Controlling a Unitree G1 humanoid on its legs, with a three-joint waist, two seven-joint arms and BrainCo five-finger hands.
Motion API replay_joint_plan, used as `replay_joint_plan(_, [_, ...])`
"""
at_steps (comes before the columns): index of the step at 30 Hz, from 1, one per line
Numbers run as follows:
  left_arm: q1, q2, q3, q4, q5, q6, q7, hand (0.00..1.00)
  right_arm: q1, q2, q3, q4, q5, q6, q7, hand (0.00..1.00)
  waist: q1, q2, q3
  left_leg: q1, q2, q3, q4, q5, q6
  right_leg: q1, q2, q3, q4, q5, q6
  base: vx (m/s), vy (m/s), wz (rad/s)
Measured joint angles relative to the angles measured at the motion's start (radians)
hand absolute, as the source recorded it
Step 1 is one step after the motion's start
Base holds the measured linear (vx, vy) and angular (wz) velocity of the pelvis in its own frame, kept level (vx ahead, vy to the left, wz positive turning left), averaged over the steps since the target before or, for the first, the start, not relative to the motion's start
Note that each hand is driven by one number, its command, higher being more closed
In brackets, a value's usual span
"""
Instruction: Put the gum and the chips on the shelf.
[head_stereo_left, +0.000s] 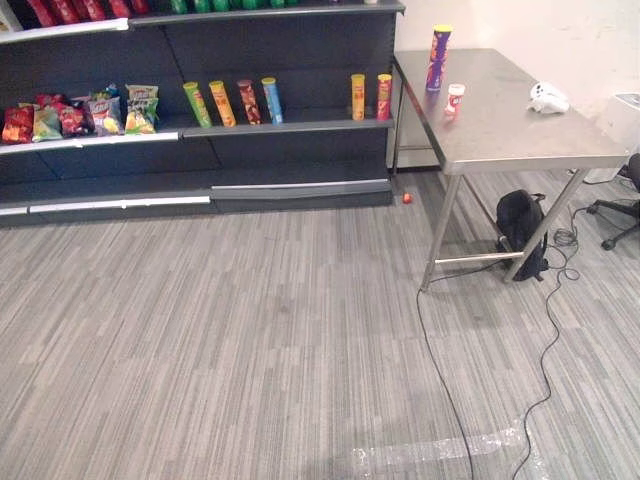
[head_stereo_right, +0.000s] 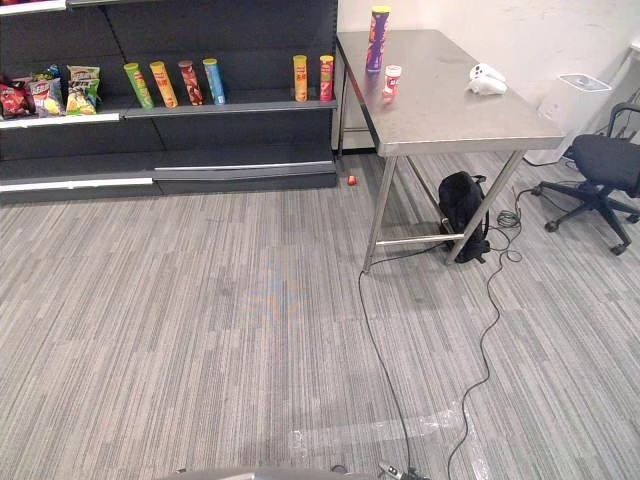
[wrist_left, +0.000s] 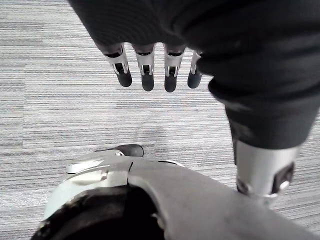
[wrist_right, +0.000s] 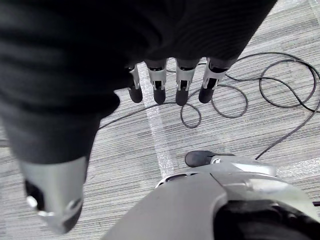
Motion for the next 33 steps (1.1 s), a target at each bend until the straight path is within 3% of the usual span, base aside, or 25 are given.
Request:
replay_joint_plan(3, [-0.012,0.005,0.009,-0.002,-0.004,0.000,0.001,0.00,-0.006,0.004,0.005,0.000,0.002,0.000,0.000,0.00,0.000,-0.006,0.014,-0.044,0.000,0.003,0.068,-0.010,-0.013,-0.018,-0.007,-0.006,0.017,-0.004,-0.005,-0.03,-0.016,0.10])
replay_joint_plan(5, [-0.046,0.027,0.008,-0.026,-0.040,-0.001,0.001,0.00,-0.039,0.013,0.041,0.000,0.039,-0.001,0.000,0.00,0.001,-0.039,0.071,-0.185,0.003,0.005,0.335,-0.036,-0.048,-0.037,-0.030,-0.024,0.059,-0.029,-0.020,-0.09,-0.064,0.27])
replay_joint_plan(6, [-0.048,0.029,0.008,-0.039,-0.041,-0.002,0.000,0.00,-0.042,0.013,0.045,0.001,0.047,-0.001,0.001,0.00,0.003,-0.041,0.082,-0.220,0.010,0.004,0.410,-0.040,-0.054,-0.034,-0.029,-0.027,0.062,-0.039,-0.026,-0.15,-0.079,0.29])
replay_joint_plan(8, [-0.052,0.018,0.008,-0.062,-0.070,-0.002,-0.001,0.00,-0.037,0.001,0.050,0.001,0.081,-0.001,0.003,0.00,0.020,-0.017,0.111,-0.332,0.056,0.004,0.675,-0.034,-0.064,-0.005,-0.009,-0.033,0.068,-0.058,-0.043,-0.08,-0.007,0.12])
replay_joint_plan(9, [-0.055,0.012,0.009,-0.062,-0.083,-0.002,0.000,0.00,-0.034,-0.005,0.050,0.000,0.082,-0.001,0.002,0.00,0.026,-0.018,0.119,-0.367,0.070,0.003,0.757,-0.036,-0.055,0.009,-0.005,-0.031,0.070,-0.066,-0.044,0.00,0.000,0.00])
replay_joint_plan(11, [-0.059,0.011,0.007,-0.062,-0.119,-0.003,-0.005,0.00,-0.040,-0.007,0.051,-0.001,0.082,-0.002,0.001,0.00,0.026,-0.010,0.123,-0.403,0.073,0.005,0.781,-0.065,-0.039,0.011,-0.013,-0.029,0.072,-0.070,-0.044,0.06,0.085,-0.01])
replay_joint_plan(13, [-0.060,0.010,0.006,-0.061,-0.156,-0.002,-0.013,0.00,-0.046,-0.010,0.052,0.000,0.082,-0.002,0.000,0.00,0.026,-0.010,0.125,-0.445,0.073,0.007,0.694,-0.081,-0.035,-0.003,-0.034,-0.020,0.071,-0.072,-0.040,0.12,0.138,-0.08])
replay_joint_plan(14, [-0.060,0.010,0.006,-0.061,-0.155,-0.004,-0.014,0.00,-0.049,-0.011,0.055,0.000,0.083,-0.001,-0.001,0.00,0.027,-0.010,0.127,-0.453,0.072,0.006,0.555,-0.065,-0.034,-0.014,-0.055,-0.013,0.072,-0.075,-0.035,0.15,0.183,-0.11])
replay_joint_plan(17, [-0.056,-0.004,0.008,-0.061,-0.149,-0.012,0.007,0.00,-0.054,-0.032,0.094,-0.001,0.079,-0.001,-0.007,0.00,0.030,0.014,0.133,-0.434,0.113,0.000,0.193,0.056,-0.069,-0.013,-0.080,0.029,0.071,-0.095,-0.005,0.23,0.263,-0.26])
replay_joint_plan(19, [-0.051,-0.013,0.008,-0.061,-0.146,-0.020,0.022,0.00,-0.063,-0.055,0.127,-0.001,0.073,-0.002,-0.019,0.00,0.036,0.044,0.133,-0.453,0.166,-0.003,0.129,0.068,-0.080,-0.007,-0.079,0.061,0.075,-0.116,0.029,0.34,0.373,-0.50])
replay_joint_plan(20, [-0.039,-0.016,0.008,-0.061,-0.144,-0.022,0.022,0.00,-0.070,-0.059,0.131,-0.001,0.065,-0.002,-0.022,0.00,0.039,0.052,0.133,-0.454,0.187,0.020,0.148,0.126,-0.087,0.008,-0.089,0.089,0.077,-0.133,0.054,0.42,0.428,-0.62])
replay_joint_plan(21, [-0.037,-0.011,0.009,-0.061,-0.141,-0.022,0.021,0.00,-0.077,-0.056,0.135,0.001,0.060,-0.003,-0.024,0.00,0.047,0.034,0.131,-0.442,0.167,0.053,0.196,0.168,-0.070,0.020,-0.134,0.113,0.088,-0.159,0.081,0.42,0.406,-0.65])
replay_joint_plan(23, [-0.041,0.013,0.009,-0.062,-0.135,-0.023,0.022,0.00,-0.086,-0.033,0.135,0.004,0.059,-0.011,-0.022,0.00,0.050,-0.014,0.116,-0.463,0.125,0.085,0.267,0.105,-0.027,0.002,-0.179,0.124,0.144,-0.160,0.073,0.36,0.239,-0.30])
replay_joint_plan(26, [-0.043,0.025,0.008,-0.068,-0.126,-0.023,0.022,0.00,-0.089,-0.018,0.115,0.008,0.058,-0.023,-0.020,0.00,0.050,-0.044,0.098,-0.444,0.079,0.111,0.298,0.048,0.001,-0.048,-0.228,0.138,0.259,-0.119,0.105,0.44,0.257,-0.07])
replay_joint_plan(28, [-0.039,0.026,0.009,-0.066,-0.102,-0.022,0.022,0.00,-0.088,-0.006,0.095,0.006,0.057,-0.025,-0.017,0.00,0.053,-0.047,0.085,-0.396,0.060,0.134,0.288,0.023,0.035,-0.105,-0.242,0.169,0.406,-0.075,0.106,0.36,0.226,-0.24])
replay_joint_plan(30, [-0.032,0.031,0.007,-0.064,-0.092,-0.022,0.021,0.00,-0.088,-0.001,0.078,-0.003,0.061,-0.031,-0.018,0.00,0.046,-0.052,0.076,-0.333,0.045,0.146,0.251,-0.002,0.041,-0.195,-0.256,0.193,0.623,0.012,0.124,0.33,0.188,-0.12])
replay_joint_plan(32, [-0.019,0.042,-0.006,-0.063,-0.074,-0.021,0.020,0.00,-0.082,0.007,0.079,-0.012,0.074,-0.036,-0.020,0.00,0.020,-0.059,0.076,-0.228,0.017,0.146,0.196,-0.029,0.062,-0.289,-0.297,0.197,0.877,0.193,0.147,0.37,0.122,0.10])
replay_joint_plan(33, [-0.019,0.046,-0.014,-0.063,-0.073,-0.020,0.021,0.00,-0.079,0.000,0.078,-0.012,0.107,-0.039,-0.021,0.00,0.017,-0.063,0.081,-0.157,0.003,0.141,0.189,-0.066,0.074,-0.365,-0.308,0.183,1.078,0.131,0.126,0.46,0.092,0.09])
